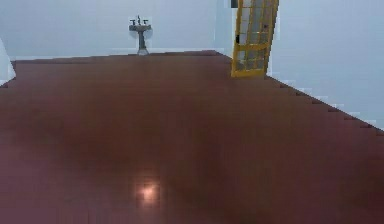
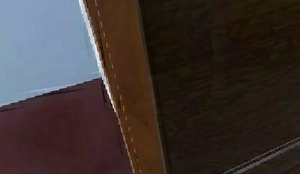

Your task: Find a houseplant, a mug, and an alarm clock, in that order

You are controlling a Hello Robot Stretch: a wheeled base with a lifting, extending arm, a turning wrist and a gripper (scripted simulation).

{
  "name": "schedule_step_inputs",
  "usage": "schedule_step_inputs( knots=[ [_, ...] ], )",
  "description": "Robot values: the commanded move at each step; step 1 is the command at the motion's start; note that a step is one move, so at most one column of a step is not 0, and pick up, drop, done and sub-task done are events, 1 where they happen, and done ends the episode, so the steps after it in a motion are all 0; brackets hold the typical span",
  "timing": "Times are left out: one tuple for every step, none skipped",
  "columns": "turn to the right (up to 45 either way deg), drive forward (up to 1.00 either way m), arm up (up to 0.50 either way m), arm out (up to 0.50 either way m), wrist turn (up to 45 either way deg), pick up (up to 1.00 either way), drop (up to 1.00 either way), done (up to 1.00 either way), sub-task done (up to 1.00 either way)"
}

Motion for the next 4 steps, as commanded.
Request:
schedule_step_inputs(
  knots=[
    [6.0,0.00,0.00,0.00,0.0,0.00,0.00,0.00,0.00],
    [0.0,1.00,0.00,0.00,0.0,0.00,0.00,0.00,0.00],
    [0.0,1.00,0.00,0.00,0.0,0.00,0.00,0.00,0.00],
    [0.0,1.00,0.00,0.00,0.0,0.00,0.00,0.00,0.00]
  ],
)
